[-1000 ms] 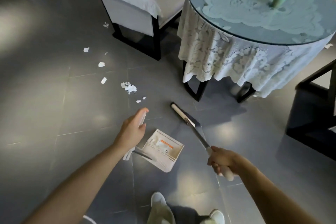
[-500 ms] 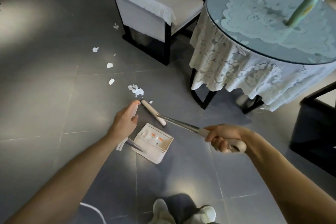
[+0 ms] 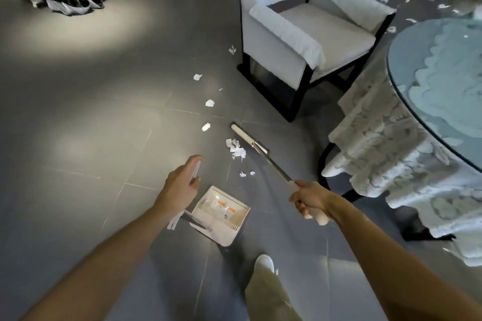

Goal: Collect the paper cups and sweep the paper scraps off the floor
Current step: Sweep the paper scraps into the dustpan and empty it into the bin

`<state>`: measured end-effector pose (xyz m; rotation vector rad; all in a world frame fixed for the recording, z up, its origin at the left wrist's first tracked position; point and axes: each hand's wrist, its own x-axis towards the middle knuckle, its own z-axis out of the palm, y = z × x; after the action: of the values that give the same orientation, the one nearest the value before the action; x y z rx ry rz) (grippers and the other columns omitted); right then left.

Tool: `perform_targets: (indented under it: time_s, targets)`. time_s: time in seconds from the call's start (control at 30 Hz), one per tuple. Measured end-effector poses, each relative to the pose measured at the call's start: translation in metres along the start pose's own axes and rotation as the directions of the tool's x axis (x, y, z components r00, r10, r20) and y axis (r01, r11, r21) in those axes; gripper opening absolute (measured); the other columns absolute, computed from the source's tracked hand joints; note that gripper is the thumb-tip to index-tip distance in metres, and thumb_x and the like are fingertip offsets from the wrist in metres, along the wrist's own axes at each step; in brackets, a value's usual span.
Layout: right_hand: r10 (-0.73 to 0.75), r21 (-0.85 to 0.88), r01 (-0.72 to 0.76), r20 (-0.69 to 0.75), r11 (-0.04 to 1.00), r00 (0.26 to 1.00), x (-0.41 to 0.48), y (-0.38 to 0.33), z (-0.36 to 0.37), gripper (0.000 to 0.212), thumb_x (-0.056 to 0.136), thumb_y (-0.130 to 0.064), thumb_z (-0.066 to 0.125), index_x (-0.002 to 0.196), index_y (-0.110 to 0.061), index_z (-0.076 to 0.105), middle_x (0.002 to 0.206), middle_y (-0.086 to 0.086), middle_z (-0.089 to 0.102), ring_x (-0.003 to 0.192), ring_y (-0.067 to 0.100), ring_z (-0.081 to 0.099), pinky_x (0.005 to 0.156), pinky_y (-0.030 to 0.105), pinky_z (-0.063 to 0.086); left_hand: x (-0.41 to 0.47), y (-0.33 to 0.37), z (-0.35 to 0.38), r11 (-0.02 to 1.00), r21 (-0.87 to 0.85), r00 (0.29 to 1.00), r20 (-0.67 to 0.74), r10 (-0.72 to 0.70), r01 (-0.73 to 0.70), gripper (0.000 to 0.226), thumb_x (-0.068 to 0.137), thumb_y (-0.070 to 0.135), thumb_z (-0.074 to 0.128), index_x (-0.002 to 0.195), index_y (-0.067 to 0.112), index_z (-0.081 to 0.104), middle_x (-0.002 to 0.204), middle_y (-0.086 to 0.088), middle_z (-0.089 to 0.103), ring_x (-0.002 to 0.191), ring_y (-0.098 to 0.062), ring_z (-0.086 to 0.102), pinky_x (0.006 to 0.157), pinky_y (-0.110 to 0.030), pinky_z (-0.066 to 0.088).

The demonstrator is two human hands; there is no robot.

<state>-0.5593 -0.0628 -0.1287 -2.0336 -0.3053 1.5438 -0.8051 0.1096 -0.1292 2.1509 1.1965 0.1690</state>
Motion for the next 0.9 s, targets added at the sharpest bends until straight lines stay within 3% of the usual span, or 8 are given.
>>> perform_targets:
  time_s: [0.1,0.4,0.53,0.7,0.77,0.9]
  targets:
    - [-0.003,-0.068,0.003,0.003,0.998,1.000,0.038,-0.038,-0.019,0.047,0.091,0.005,0.048,0.136,0.001,0.039,0.055,0.009,0.044,0.040,0.014,0.039,0.037,0.020,0.038,0.030,0.006,-0.002,0.995,-0.016,0.994,-0.036,-0.101,0.101,0.043,0.094,0.009,0.053,0.131,0.026,0.039,0.101,-0.003,0.053,0.087,-0.017,0.054,0.075,-0.028,0.045]
    - [0.040,-0.258,-0.021,0.067,0.966,0.997,0.114,-0.097,-0.054,0.036,0.093,-0.001,0.053,0.128,-0.005,0.046,0.063,0.011,0.050,0.049,0.016,0.045,0.050,0.028,0.042,0.104,0.012,-0.006,0.971,-0.102,0.972,-0.073,-0.222,0.214,0.040,0.094,0.010,0.052,0.129,0.028,0.041,0.125,-0.011,0.056,0.108,-0.024,0.057,0.085,-0.032,0.047]
    - [0.105,-0.300,-0.056,0.150,0.952,0.983,0.124,-0.107,-0.057,0.038,0.092,-0.002,0.055,0.128,-0.008,0.042,0.065,0.012,0.050,0.051,0.015,0.044,0.055,0.029,0.042,0.126,0.014,-0.004,0.970,-0.088,0.968,-0.091,-0.235,0.227,0.040,0.095,0.012,0.052,0.129,0.029,0.039,0.120,-0.009,0.057,0.091,-0.020,0.059,0.074,-0.028,0.046]
    - [0.270,-0.408,-0.167,0.209,0.897,0.940,0.113,-0.116,-0.060,0.044,0.091,0.002,0.053,0.134,-0.006,0.047,0.060,0.009,0.043,0.045,0.011,0.038,0.040,0.019,0.039,0.142,0.020,0.000,0.977,-0.084,0.974,-0.105,-0.203,0.194,0.039,0.095,0.011,0.050,0.128,0.029,0.039,0.108,-0.008,0.056,0.088,-0.024,0.056,0.075,-0.030,0.045]
    - [0.343,-0.441,-0.218,0.225,0.870,0.912,0.101,-0.120,-0.059,0.036,0.091,0.002,0.052,0.124,-0.011,0.053,0.059,0.007,0.039,0.044,0.009,0.035,0.037,0.015,0.037,0.146,0.022,-0.001,0.979,-0.077,0.975,-0.105,-0.194,0.187,0.039,0.095,0.011,0.049,0.129,0.028,0.040,0.103,-0.009,0.055,0.085,-0.024,0.055,0.072,-0.031,0.043]
    - [0.442,-0.383,-0.325,0.272,0.865,0.855,0.079,-0.128,-0.061,0.040,0.092,0.003,0.046,0.116,-0.027,0.037,0.049,0.001,0.030,0.037,0.006,0.032,0.031,0.012,0.032,0.149,0.021,-0.004,0.987,-0.053,0.982,-0.110,-0.154,0.149,0.038,0.094,0.009,0.050,0.128,0.024,0.041,0.093,-0.012,0.055,0.078,-0.025,0.054,0.068,-0.032,0.043]
